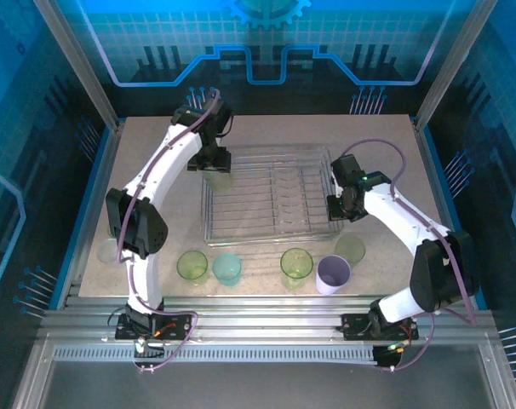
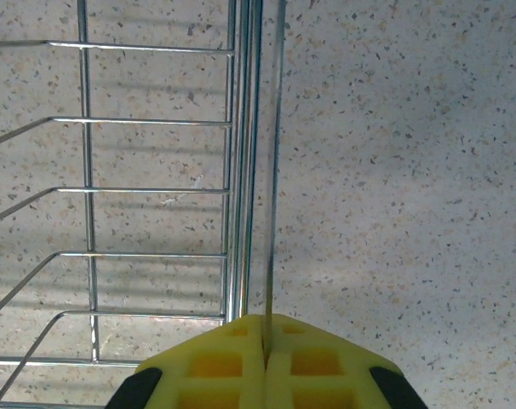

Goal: Load the cups into the dish rack

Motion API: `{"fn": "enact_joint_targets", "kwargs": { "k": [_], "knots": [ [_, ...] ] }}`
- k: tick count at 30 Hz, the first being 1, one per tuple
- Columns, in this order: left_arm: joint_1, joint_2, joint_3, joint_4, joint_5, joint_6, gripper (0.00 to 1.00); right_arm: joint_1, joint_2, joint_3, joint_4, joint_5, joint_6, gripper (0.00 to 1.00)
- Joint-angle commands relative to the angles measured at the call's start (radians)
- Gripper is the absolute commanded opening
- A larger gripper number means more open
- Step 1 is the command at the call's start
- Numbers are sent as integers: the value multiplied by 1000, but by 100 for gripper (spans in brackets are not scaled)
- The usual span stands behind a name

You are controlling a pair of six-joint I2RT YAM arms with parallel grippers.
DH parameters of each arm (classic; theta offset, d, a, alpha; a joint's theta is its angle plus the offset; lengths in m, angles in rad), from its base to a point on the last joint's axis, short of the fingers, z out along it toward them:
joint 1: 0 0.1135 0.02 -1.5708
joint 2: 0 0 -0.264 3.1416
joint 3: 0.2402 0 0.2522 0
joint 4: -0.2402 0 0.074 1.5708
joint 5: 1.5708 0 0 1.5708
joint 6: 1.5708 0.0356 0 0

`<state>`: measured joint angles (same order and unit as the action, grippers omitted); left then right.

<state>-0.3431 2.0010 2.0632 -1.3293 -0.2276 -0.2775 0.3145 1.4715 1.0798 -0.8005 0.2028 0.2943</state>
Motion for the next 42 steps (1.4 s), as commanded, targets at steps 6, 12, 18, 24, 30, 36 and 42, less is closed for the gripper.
{"fn": "enact_joint_targets", "kwargs": {
  "k": [6,12,18,24,30,36,42],
  "knots": [
    [6,70,63,-37,16,15,0,24,-51,-52,-92,54,41,0],
    [0,92,64,-33,42,15,0,23,-69,-54,-93,78,54,3],
    [0,126,82,-20,43,15,0,25,-121,-58,-86,87,46,15],
    [0,163,95,-20,47,13,0,25,-182,-60,-100,111,31,29],
    [0,178,100,-5,42,18,0,25,-251,-61,-97,107,9,40],
    [0,199,104,2,29,24,13,29,-385,-94,-40,121,-4,48],
    [0,206,107,18,27,23,45,28,-485,-111,-41,122,-34,50]
  ]
}}
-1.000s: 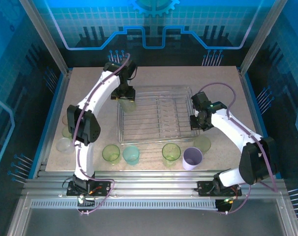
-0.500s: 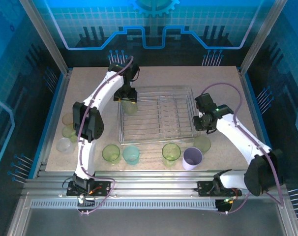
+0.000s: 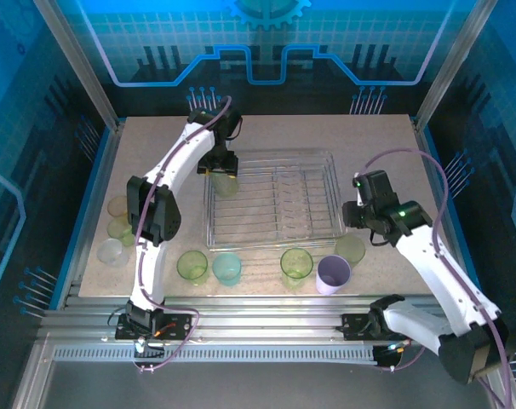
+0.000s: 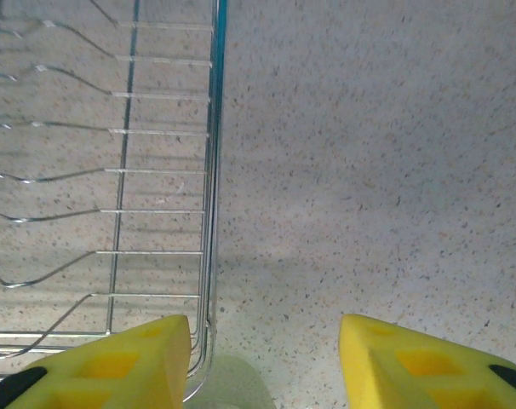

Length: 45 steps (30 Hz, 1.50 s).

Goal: Load the cups into the dish rack

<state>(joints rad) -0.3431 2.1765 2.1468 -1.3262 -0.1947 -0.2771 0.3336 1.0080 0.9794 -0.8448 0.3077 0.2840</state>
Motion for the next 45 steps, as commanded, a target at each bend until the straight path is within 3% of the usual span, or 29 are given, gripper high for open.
{"fn": "enact_joint_targets", "kwargs": {
  "k": [1,8,16,21,24,31,39,45],
  "knots": [
    [0,32,24,15,-6,21,47,9,-27,-9,-5,18,-28,51],
    [-2,33,26,16,-11,26,64,9,-54,-13,-28,10,-27,52],
    [-22,-5,21,40,-11,54,87,9,-89,0,-43,2,-2,62],
    [-28,-21,18,48,-17,60,91,10,-96,12,-55,-22,0,63],
    [-33,-47,8,59,-25,61,99,10,-100,16,-58,-42,-7,62],
    [-37,-196,-77,144,-66,49,99,10,-98,44,-102,-100,-13,62],
    [-35,-521,-396,379,-102,46,99,13,-90,150,-182,-295,9,60],
    [-36,-852,-820,699,14,48,99,92,-55,218,-258,-417,13,58]
  ]
}}
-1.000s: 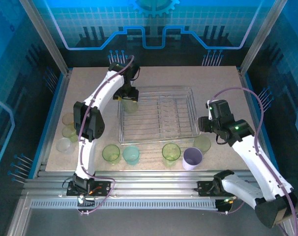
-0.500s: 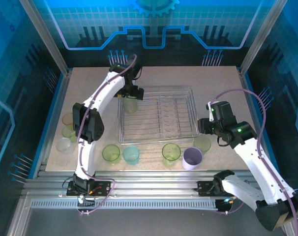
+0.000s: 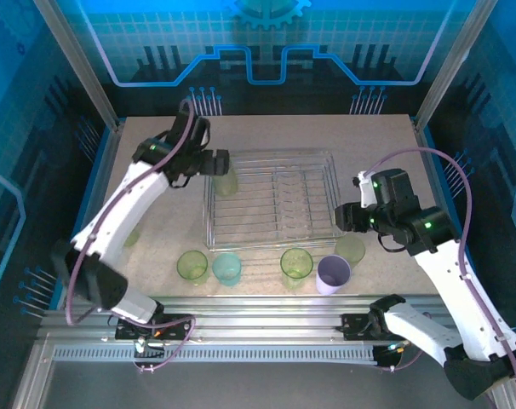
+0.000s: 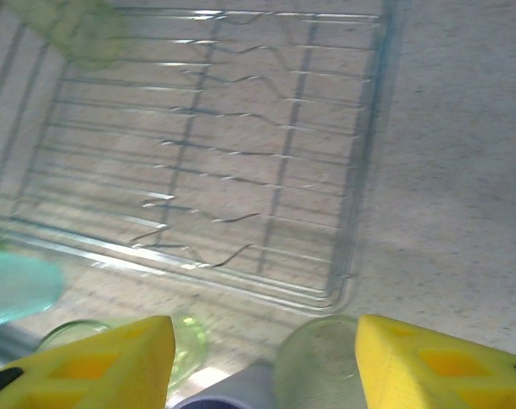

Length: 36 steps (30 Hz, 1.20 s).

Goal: Load the cups into the dish rack

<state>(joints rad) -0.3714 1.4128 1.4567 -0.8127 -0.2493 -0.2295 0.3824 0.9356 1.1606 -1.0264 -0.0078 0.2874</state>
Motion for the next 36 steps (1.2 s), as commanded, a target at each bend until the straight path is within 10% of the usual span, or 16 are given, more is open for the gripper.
{"fn": "enact_joint_targets", "kwargs": {
  "k": [1,11,36],
  "knots": [
    [-8,-143,-194,229,109,-2,99,69,28,42,-89,-104,8,58],
    [-7,-486,-637,516,357,-123,99,277,138,-12,-106,-96,-26,57],
    [-7,-541,-687,493,415,-169,99,443,401,0,-113,17,-68,41]
  ]
}}
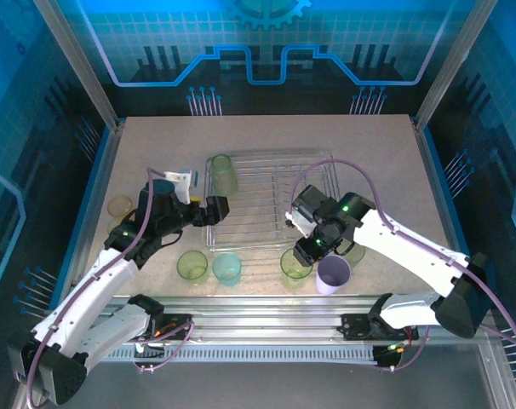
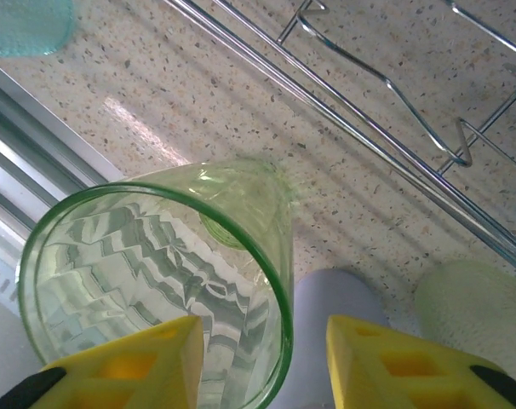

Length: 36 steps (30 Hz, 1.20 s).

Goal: Load the cups into the dish rack

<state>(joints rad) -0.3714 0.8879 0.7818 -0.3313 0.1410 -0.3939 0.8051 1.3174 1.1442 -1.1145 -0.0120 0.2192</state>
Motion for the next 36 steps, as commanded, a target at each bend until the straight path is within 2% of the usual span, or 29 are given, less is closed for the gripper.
{"fn": "enact_joint_targets", "kwargs": {
  "k": [1,9,18,21,28,32,36],
  "knots": [
    [-7,-16,-13,8,24,-3,99,24,26,19,-24,26,0,39],
    [-8,-21,-22,11,20,9,99,49,84,52,-40,70,-3,28],
    [-7,-31,-23,10,25,26,99,74,126,121,-84,112,-19,0],
    [-7,-55,-35,30,42,35,99,114,128,166,-91,122,-33,0],
    [-7,-144,-56,86,110,41,99,131,48,235,-37,27,-80,0],
    [-8,-174,-43,129,226,36,99,112,-56,221,48,-28,-109,0],
    [-7,-181,-26,221,390,2,99,-6,-197,168,165,-130,-77,0]
  ]
}}
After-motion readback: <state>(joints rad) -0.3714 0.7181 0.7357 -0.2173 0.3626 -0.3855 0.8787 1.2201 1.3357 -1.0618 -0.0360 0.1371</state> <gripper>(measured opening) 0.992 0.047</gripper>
